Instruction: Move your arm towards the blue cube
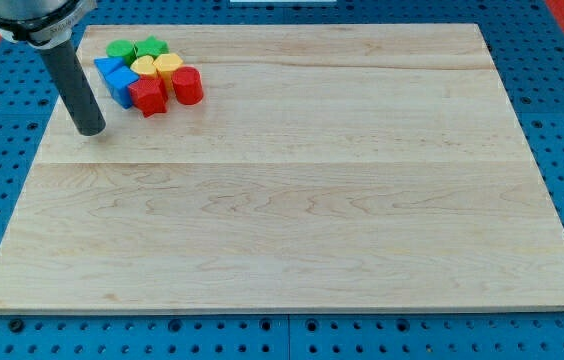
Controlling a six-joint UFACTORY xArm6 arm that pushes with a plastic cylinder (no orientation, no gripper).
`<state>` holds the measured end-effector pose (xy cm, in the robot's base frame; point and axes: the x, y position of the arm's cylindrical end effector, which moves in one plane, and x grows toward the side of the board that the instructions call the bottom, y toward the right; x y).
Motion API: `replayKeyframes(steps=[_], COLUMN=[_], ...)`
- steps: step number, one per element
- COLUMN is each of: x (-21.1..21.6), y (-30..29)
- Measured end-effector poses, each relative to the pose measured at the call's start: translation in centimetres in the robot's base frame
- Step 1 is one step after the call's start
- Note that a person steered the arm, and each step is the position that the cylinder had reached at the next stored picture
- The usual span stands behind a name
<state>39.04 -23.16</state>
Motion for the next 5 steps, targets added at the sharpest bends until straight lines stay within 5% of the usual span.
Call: replayKeyframes(steps=[3, 5], x=[-0.6, -5.5], y=[-0.7, -0.3])
